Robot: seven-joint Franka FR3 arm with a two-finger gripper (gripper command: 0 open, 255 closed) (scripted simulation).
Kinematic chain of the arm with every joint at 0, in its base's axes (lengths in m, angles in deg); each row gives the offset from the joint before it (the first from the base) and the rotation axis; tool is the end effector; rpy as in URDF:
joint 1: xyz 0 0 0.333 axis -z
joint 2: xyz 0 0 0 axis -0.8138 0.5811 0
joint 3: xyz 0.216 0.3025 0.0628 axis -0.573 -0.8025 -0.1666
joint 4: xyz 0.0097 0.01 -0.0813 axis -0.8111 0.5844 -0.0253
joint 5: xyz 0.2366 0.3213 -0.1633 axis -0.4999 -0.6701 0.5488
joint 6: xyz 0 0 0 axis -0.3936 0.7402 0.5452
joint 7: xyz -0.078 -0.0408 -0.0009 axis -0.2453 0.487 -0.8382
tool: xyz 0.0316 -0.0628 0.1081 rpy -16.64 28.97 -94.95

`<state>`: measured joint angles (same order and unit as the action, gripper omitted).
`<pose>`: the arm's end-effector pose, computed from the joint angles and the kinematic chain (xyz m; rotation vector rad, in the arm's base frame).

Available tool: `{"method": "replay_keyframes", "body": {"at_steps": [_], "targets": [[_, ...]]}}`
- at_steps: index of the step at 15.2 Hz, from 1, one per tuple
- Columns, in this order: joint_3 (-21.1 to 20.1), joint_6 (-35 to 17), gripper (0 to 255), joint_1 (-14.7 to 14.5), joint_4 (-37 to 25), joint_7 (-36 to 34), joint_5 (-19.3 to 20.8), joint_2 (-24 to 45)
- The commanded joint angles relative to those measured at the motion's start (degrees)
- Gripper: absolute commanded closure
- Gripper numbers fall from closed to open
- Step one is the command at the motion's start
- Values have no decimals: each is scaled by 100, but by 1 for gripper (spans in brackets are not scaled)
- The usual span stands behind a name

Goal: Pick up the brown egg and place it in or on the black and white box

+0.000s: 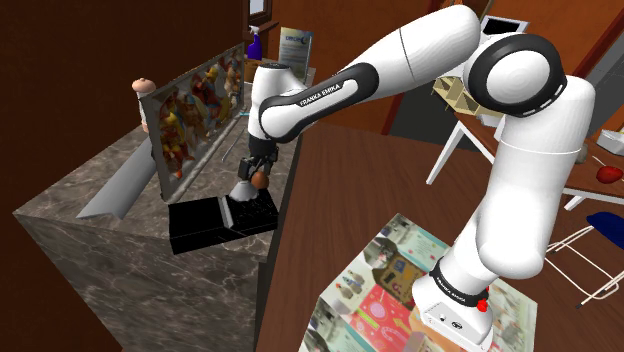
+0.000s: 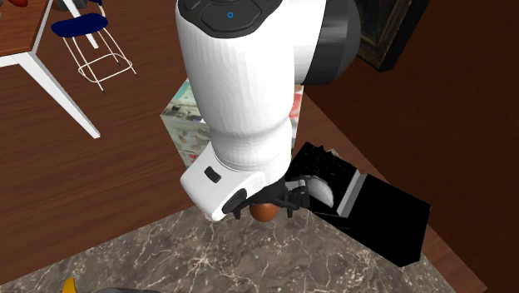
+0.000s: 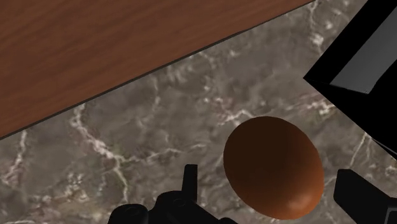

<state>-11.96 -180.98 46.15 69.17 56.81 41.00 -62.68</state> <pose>0.6316 0.2098 0.3383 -3.0394 -0.3334 -0.0564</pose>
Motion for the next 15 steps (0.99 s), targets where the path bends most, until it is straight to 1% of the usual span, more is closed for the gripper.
{"method": "replay_keyframes", "body": {"at_steps": [1,2,11,15], "targets": [[0,0,0,0,0,0,0,0],[0,0,255,0,0,0,0,0],[0,-1,255,0,0,0,0,1],[-11,263,255,12,-99,4,-28,-166]]}}
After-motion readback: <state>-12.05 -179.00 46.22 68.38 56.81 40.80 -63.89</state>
